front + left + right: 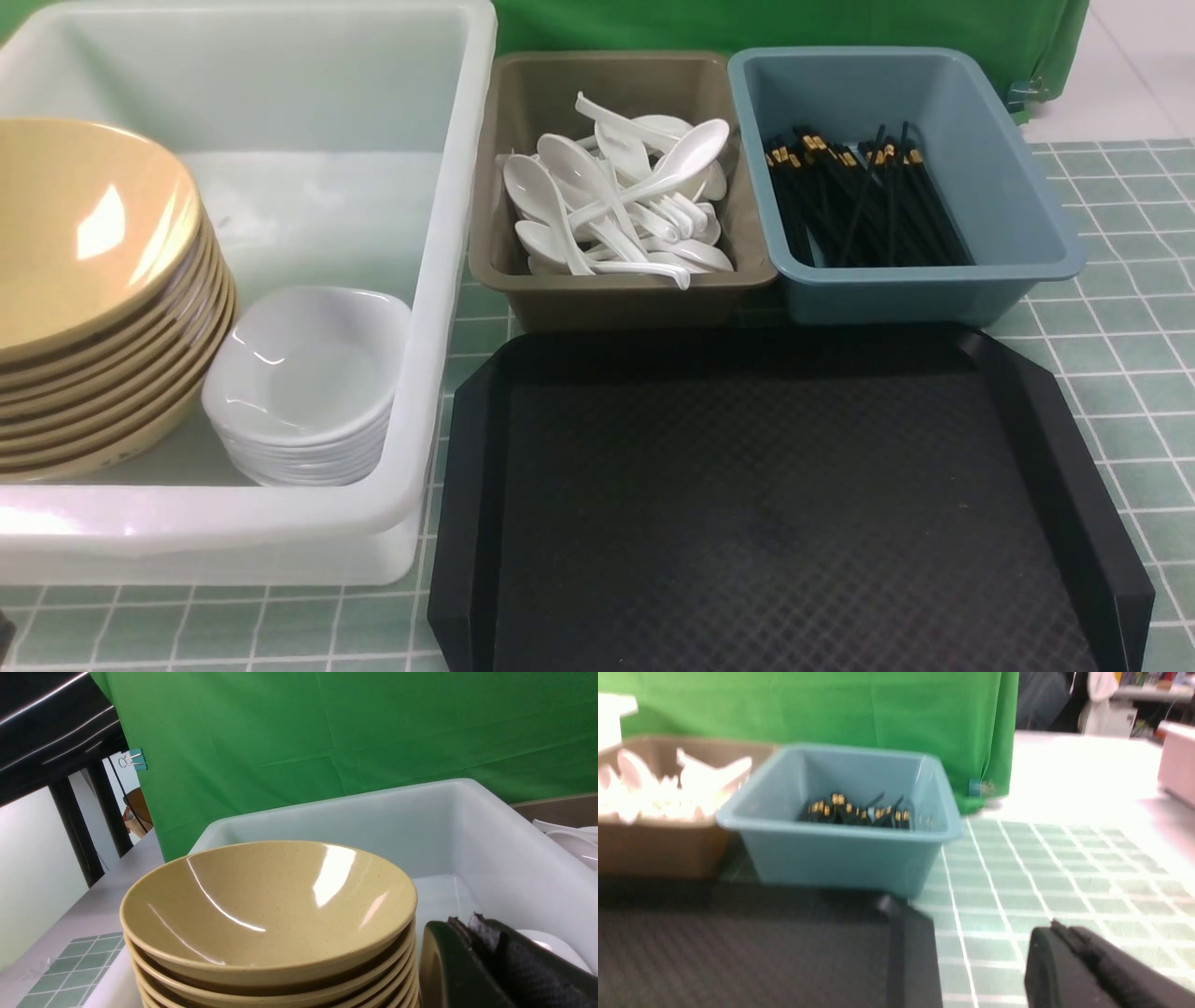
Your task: On blue table put chopsticks spoon bowls plates into blue grey white boxes.
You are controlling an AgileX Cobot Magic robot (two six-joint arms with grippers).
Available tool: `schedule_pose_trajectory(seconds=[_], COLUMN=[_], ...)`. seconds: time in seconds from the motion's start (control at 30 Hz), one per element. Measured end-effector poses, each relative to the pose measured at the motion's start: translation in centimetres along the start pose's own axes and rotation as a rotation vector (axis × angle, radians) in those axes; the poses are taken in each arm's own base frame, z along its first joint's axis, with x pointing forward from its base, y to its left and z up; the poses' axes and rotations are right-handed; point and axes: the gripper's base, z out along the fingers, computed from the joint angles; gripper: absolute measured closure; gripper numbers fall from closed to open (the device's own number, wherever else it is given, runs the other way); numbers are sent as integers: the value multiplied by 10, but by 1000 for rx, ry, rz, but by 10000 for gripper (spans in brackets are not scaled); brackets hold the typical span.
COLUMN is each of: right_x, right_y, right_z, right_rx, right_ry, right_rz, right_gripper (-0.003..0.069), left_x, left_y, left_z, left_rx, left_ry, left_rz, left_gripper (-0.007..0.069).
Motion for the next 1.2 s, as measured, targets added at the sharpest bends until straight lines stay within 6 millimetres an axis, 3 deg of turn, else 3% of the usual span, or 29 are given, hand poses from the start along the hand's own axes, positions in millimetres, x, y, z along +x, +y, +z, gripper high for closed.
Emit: schedule_pose_trajectory(seconds=[0.37,1.2], right_x=[15,16], right_y=[2,2], right_z=[-1,-1], right_rx=[-18,-18], right_ry=[168,171], right_rz=[-3,-2], right_gripper=[616,598], left_x=[0,3], left_y=[0,-1], left_z=[0,0], left_rx=[0,0], left_ry=[0,-5], left_rz=[0,0], left_gripper=[622,622])
